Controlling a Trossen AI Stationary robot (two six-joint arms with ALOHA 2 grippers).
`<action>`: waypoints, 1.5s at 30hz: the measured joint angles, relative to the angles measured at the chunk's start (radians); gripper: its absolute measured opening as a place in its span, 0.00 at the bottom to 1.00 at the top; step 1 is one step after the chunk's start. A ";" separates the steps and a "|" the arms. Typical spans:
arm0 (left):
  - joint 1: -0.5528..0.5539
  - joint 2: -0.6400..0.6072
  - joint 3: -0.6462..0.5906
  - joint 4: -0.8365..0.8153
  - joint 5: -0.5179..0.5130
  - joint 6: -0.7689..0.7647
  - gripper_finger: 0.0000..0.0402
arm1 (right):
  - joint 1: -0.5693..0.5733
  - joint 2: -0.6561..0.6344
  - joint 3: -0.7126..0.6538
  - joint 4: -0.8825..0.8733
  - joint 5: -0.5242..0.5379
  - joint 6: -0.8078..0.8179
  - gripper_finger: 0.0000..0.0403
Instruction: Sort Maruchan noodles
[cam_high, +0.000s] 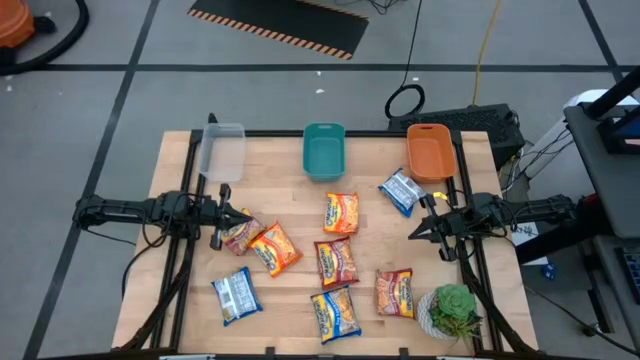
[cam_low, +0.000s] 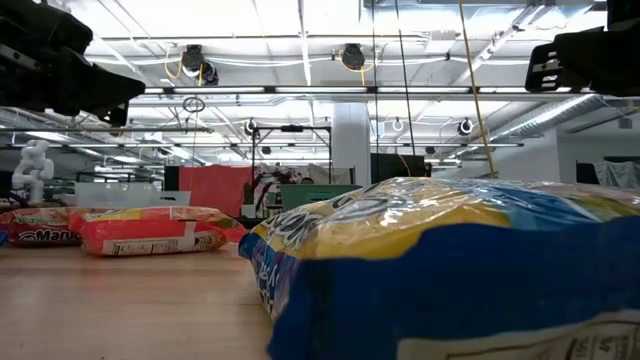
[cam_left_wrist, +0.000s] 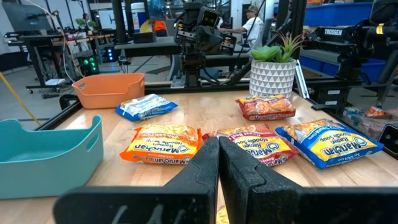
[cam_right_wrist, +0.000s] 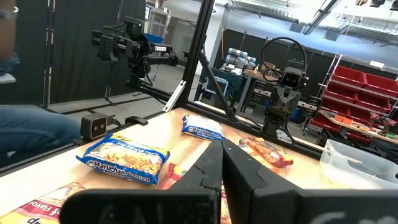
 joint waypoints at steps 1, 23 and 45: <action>0.000 0.000 0.000 0.000 0.000 0.000 0.04 | 0.000 0.000 0.000 0.000 0.000 0.000 0.00; 0.000 0.000 0.000 0.000 0.000 0.000 0.04 | 0.000 0.000 0.000 0.000 0.000 0.000 0.00; 0.000 0.000 0.000 0.000 0.000 0.000 0.04 | -0.019 0.000 0.000 0.005 0.054 0.000 0.00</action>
